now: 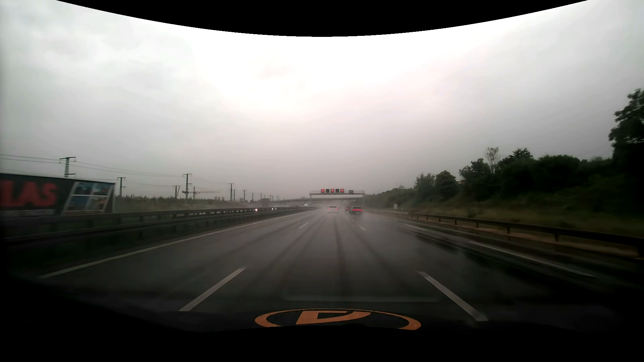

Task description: Follow the waypoints while adhering to traffic rules and regulations

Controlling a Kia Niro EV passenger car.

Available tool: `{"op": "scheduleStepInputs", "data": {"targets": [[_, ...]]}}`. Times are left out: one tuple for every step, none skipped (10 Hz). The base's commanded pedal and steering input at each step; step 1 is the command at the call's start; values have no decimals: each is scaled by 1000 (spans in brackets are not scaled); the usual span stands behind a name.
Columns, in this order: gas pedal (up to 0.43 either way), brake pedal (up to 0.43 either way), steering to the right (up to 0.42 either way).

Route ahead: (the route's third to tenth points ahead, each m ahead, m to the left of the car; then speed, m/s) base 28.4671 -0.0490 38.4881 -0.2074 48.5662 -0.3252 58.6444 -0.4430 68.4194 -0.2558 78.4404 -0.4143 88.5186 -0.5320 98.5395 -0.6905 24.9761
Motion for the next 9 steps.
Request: {"op": "scheduleStepInputs", "data": {"targets": [[47,0,-1],[59,0,1],[98,0,1],[110,0,1],[118,0,0],[118,0,0],[118,0,0],[118,0,0],[118,0,0]]}}
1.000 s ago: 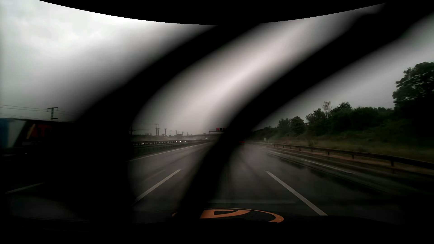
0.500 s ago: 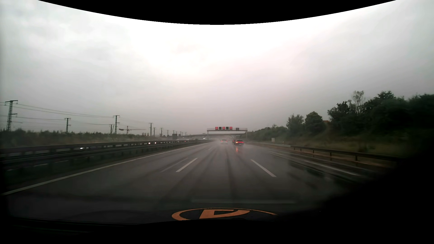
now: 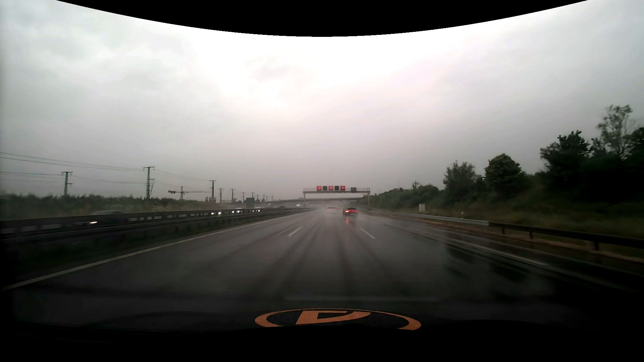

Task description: Follow the waypoints while adhering to traffic rules and regulations

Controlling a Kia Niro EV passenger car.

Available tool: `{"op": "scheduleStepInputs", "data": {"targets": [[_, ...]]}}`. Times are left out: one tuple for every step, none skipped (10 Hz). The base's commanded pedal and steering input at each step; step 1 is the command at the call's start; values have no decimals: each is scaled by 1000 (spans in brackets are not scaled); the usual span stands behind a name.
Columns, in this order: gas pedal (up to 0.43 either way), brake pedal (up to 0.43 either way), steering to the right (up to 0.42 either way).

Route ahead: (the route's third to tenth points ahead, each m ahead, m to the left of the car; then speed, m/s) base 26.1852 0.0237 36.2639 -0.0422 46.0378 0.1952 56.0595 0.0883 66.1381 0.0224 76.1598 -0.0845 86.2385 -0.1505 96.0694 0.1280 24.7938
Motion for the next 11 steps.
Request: {"op": "scheduleStepInputs", "data": {"targets": [[118,0,-1],[118,0,-1],[118,0,-2],[118,0,-2],[118,0,-3],[118,0,-3],[118,0,-2],[118,0,-2],[118,0,-1],[118,0,-1],[118,0,-1]]}}
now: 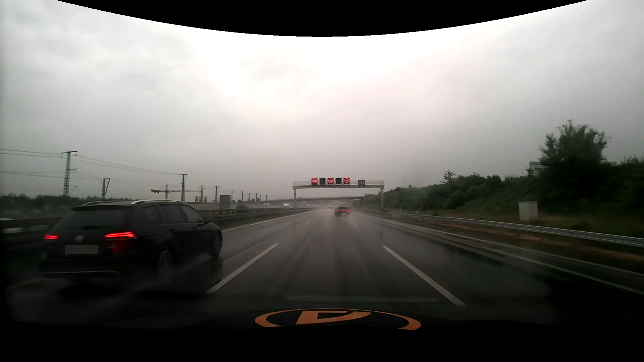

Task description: Follow the waypoints while adhering to traffic rules and regulations

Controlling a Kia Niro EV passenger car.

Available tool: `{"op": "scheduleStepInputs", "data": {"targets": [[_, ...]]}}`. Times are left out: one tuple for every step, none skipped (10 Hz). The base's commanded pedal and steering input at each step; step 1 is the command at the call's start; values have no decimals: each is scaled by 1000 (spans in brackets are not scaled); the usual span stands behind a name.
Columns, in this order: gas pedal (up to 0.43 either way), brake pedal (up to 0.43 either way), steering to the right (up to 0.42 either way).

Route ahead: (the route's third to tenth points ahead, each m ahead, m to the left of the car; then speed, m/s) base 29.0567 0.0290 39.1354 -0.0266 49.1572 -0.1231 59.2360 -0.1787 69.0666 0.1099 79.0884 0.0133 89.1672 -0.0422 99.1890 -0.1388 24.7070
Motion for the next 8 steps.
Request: {"op": "scheduleStepInputs", "data": {"targets": [[118,0,-1],[130,0,-1],[130,0,-1],[130,0,-2],[130,0,-1],[130,0,-2],[130,0,-2],[130,0,-2]]}}
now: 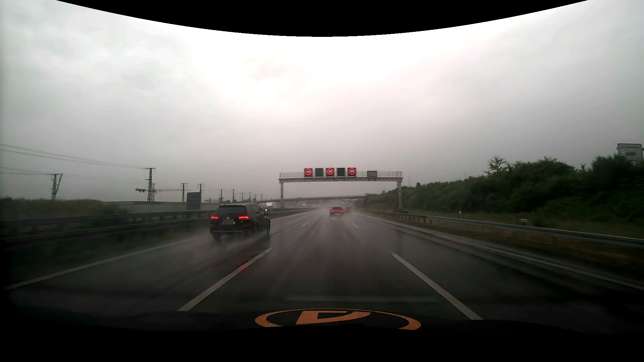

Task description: Follow the waypoints while adhering to traffic rules and regulations

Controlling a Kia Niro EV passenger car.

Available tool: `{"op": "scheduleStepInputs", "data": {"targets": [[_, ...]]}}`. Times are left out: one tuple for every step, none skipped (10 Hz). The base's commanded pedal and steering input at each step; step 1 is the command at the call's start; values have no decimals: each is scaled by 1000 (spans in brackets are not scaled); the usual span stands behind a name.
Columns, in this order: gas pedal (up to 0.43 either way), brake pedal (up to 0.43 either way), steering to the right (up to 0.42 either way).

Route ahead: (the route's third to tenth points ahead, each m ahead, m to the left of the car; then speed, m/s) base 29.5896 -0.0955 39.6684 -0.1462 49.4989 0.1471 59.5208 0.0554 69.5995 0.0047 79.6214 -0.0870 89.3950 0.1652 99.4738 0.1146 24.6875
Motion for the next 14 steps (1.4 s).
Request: {"op": "scheduleStepInputs", "data": {"targets": [[118,0,-2],[59,0,-2],[0,0,-2],[0,0,-2],[0,0,-2],[39,0,-2],[79,0,-2],[118,0,-2],[130,0,-2],[130,0,-2],[130,0,-2],[130,0,-2],[130,0,-2],[130,0,-2]]}}
